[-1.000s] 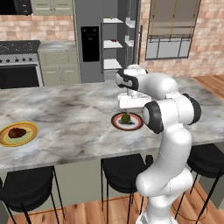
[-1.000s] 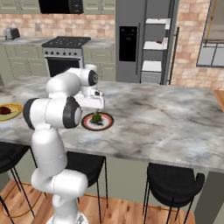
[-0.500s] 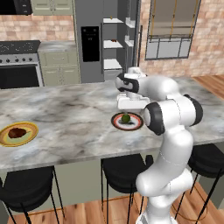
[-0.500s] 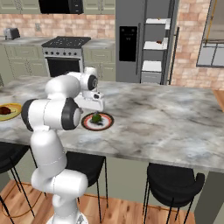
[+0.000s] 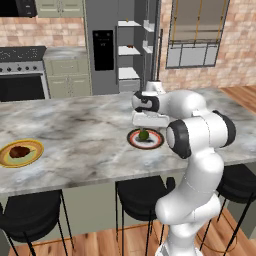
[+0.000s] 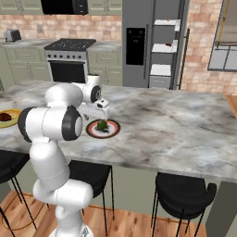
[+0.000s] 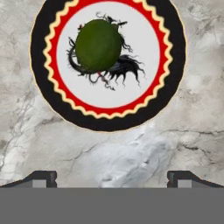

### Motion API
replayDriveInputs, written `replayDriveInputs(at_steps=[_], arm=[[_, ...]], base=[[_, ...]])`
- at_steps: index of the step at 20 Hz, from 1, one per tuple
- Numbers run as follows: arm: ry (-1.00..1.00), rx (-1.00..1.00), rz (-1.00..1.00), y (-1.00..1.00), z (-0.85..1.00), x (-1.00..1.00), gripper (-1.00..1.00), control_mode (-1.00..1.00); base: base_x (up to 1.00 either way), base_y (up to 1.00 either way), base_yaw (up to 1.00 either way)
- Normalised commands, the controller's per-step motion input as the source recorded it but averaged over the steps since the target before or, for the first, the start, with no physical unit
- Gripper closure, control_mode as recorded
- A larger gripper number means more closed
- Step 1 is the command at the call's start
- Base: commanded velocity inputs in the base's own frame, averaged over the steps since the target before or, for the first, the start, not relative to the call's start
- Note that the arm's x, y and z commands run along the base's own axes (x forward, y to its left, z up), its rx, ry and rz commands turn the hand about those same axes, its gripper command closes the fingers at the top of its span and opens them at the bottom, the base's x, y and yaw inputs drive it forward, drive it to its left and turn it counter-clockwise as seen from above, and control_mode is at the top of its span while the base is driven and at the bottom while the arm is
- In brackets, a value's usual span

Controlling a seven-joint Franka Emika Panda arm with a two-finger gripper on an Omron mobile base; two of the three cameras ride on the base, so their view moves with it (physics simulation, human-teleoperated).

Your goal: Transport the steak and lime to the fridge. Place the steak on the rack containing meat and place the lime on the rack containing the vegetable, ensuring meats and vegetables are on different racks.

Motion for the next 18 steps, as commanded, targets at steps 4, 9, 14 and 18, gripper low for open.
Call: replayDriveInputs(at_steps=[4, 9, 14, 18], arm=[[0.0, -0.01, 0.0, 0.0, -0.11, 0.26, -1.0, -1.0], [0.0, 0.0, 0.0, 0.0, -0.09, 0.44, -1.0, -1.0], [0.0, -0.01, 0.0, 0.0, -0.19, 0.27, -1.0, -1.0], [0.0, -0.03, 0.0, 0.0, -0.25, 0.32, -1.0, -1.0]], base=[[0.0, 0.0, 0.0], [0.0, 0.0, 0.0], [0.0, 0.0, 0.0], [0.0, 0.0, 0.0]])
